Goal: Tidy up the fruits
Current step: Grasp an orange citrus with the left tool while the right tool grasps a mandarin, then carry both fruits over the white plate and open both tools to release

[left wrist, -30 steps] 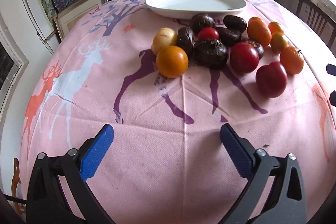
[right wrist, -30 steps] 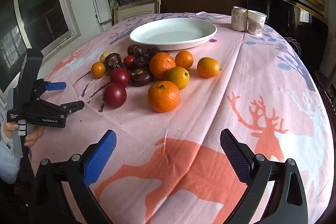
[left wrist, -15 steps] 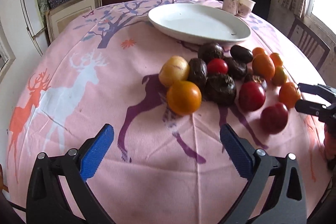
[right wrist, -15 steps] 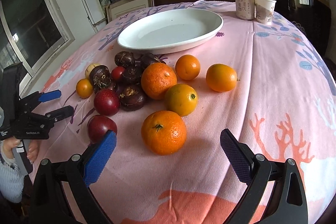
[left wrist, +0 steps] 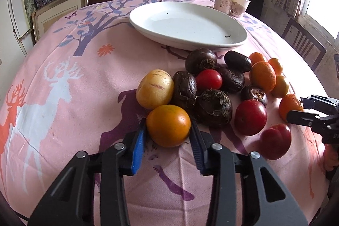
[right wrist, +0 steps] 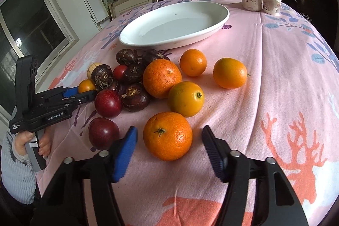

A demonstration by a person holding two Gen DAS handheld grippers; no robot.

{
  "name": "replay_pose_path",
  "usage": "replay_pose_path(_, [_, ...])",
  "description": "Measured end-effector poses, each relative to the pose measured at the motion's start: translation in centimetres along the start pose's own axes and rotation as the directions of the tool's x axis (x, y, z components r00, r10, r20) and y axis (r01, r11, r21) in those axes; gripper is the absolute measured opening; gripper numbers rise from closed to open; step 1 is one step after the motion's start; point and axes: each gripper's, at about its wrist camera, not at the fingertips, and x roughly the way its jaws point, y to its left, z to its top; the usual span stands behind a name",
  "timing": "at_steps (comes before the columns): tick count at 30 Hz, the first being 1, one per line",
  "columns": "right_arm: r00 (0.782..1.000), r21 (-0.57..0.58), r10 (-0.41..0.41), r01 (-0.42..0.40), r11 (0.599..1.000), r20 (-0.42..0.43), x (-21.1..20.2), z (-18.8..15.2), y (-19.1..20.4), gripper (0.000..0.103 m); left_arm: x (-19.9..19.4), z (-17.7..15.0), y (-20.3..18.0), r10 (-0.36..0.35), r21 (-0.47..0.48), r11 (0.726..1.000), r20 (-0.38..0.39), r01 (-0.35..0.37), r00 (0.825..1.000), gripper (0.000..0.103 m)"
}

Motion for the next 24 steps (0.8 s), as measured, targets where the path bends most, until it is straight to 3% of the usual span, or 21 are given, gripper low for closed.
replay_pose_path(1, [1.0,-0.004,0.007,-0.007,1.0,-0.003,0.1,0.0,0.0,0.045,-0.1,-0.1,0.1,-0.012,-0.006,1.0,0.004,0.012,1.0,0.038])
replay_pose_path(8, [0.999,0.011,0.036,-0.037,0.999,0.009,-0.2,-0.1,-0.4,0.044,-2.2,-0.4,-0.9,-0.023,0.006,1.0,0.095,0.023,0.995,0.037])
replay_pose_path(13, [0.997,0.004,0.024,-0.024,1.0,0.079,-2.3,0.6,-0.2,0.043,-4.3,1.0,-1.4,-0.042,-0.001,0.999,0.161,0.043,0.986,0.037])
replay_pose_path(19, [0.98,-0.004,0.019,-0.018,1.0,0.196,-4.3,7.1,1.5,0.043,-3.4,7.7,-2.0,-0.045,-0.022,0.998,0.215,0.051,0.976,0.038])
replay_pose_path(24, [0.979,0.053,0.006,-0.018,0.998,0.205,-0.3,12.0,1.1,0.044,0.9,11.3,-1.5,-0.038,-0.08,0.995,0.165,0.052,0.986,0.038])
